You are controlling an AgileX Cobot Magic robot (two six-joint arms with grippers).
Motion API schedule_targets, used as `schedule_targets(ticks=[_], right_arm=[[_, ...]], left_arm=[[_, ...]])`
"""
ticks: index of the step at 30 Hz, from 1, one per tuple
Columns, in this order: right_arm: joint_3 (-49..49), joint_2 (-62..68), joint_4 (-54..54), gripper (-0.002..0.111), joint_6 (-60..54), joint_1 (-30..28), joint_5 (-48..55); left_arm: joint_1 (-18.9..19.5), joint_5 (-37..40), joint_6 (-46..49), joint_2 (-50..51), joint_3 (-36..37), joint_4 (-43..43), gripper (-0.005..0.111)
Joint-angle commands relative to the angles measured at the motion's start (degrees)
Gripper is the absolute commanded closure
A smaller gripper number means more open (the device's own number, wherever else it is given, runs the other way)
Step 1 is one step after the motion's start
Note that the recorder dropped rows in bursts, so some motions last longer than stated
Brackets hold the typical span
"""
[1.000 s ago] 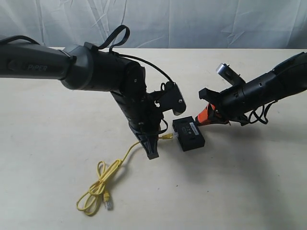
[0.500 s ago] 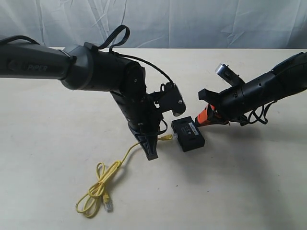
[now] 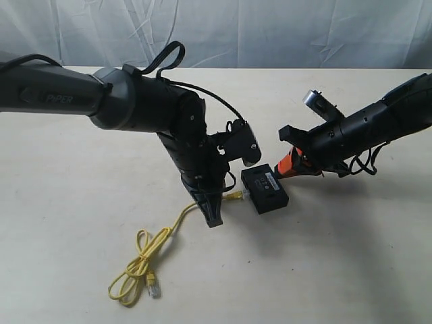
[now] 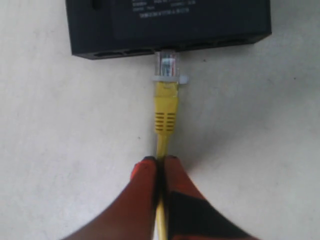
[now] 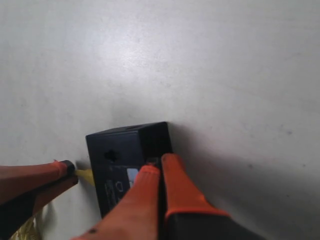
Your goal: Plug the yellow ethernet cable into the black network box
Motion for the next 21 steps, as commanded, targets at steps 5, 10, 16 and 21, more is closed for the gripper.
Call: schedule_targets(ticks=[5, 10, 16, 21], right_arm=[[-0.10, 0.60, -0.95, 0.109, -0.23, 0.16, -0.17], [-0.10, 0.60, -0.95, 0.109, -0.13, 0.16, -0.18], [-0.10, 0.60, -0.95, 0.109, -0.14, 0.16, -0.06], [-0.10, 0.60, -0.95, 0.109, -0.14, 0.16, 0.41]], left_arm=[[-0.62, 0.30, -0.37, -0.13, -0.24, -0.30, 0.107], [-0.62, -0.58, -0.37, -1.35, -0.24, -0.30, 0.107], [-0.62, -1.25, -0.37, -1.34, -0.24, 0.04, 0.107], [-0.62, -1.25, -0.37, -0.72, -0.24, -0.35, 0.107]])
